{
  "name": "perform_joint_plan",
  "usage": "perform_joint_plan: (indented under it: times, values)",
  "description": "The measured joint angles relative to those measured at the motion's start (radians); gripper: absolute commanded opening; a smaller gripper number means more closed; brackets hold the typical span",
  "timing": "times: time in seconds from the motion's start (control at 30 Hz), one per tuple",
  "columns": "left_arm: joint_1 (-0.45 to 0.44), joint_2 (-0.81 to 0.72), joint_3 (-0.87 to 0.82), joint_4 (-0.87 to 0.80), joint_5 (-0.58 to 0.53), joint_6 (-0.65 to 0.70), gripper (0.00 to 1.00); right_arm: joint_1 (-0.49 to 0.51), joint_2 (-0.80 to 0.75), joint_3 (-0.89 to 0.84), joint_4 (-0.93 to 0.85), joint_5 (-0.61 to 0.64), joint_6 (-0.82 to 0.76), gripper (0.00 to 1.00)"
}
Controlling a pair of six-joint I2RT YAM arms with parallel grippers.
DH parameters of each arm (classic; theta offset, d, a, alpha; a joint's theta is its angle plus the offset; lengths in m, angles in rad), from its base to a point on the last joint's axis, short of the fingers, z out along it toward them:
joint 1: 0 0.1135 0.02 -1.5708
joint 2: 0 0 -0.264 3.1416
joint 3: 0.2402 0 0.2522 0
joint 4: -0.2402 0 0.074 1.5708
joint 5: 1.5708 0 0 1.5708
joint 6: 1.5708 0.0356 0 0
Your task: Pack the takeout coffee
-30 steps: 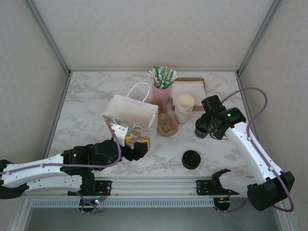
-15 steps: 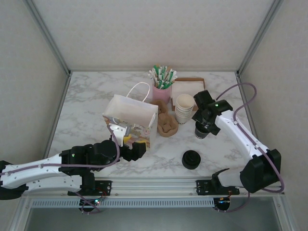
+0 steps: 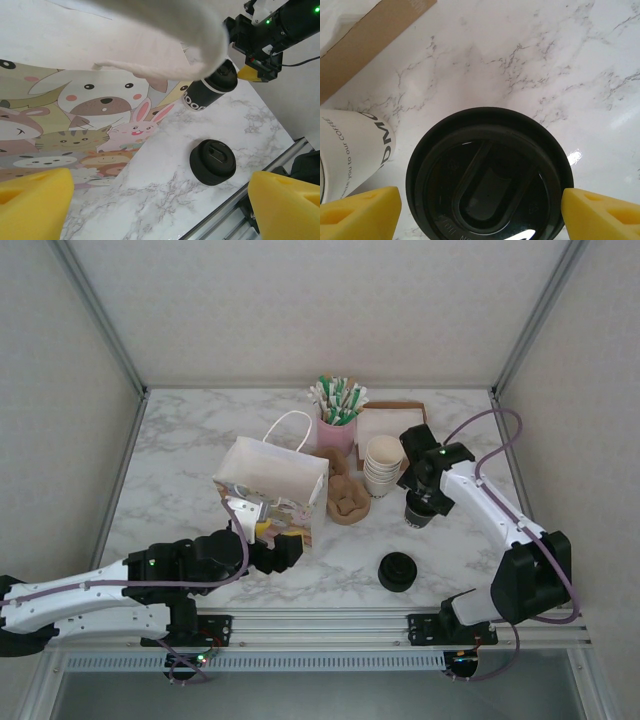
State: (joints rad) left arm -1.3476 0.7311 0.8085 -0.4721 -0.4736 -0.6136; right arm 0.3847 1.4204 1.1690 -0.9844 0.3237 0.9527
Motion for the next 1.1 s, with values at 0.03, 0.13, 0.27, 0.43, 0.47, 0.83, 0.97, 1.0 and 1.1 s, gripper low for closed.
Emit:
perform_joint_plan:
  times: [0.03, 0.13, 0.27, 0.43, 0.47, 0.83, 0.97, 1.0, 1.1]
  values:
    - [0.002, 0.000, 0.000, 0.000, 0.000, 0.000, 0.91, -0.002, 0.000, 0.000, 0.002, 0.002, -0.001, 0.84]
    - [0.005, 0.000, 0.000, 0.000, 0.000, 0.000, 0.91, -0.007, 0.001, 0.000, 0.003, 0.003, -0.007, 0.84]
    - [0.011, 0.000, -0.001, 0.000, 0.000, 0.000, 0.91, -0.008, 0.011, 0.000, 0.008, 0.006, -0.012, 0.83]
    - [0.016, 0.000, -0.001, 0.000, 0.001, -0.001, 0.91, -0.007, 0.019, -0.013, 0.020, 0.006, -0.018, 0.83]
    - [0.016, 0.000, -0.001, 0.000, 0.001, -0.003, 0.91, -0.007, 0.020, -0.019, 0.022, 0.006, -0.018, 0.82]
    - [0.024, 0.002, -0.001, 0.000, 0.003, -0.009, 0.91, -0.007, -0.006, -0.074, 0.077, 0.025, -0.013, 0.78]
    - [0.024, 0.002, -0.001, 0.000, 0.003, -0.011, 0.91, -0.007, -0.010, -0.090, 0.100, 0.018, -0.006, 0.77]
    - [0.025, 0.002, -0.001, 0.000, 0.003, -0.011, 0.91, -0.007, -0.012, -0.090, 0.100, 0.019, -0.005, 0.77]
    - [0.027, 0.002, 0.001, -0.003, 0.003, -0.011, 0.91, -0.007, -0.014, -0.090, 0.098, 0.024, -0.005, 0.77]
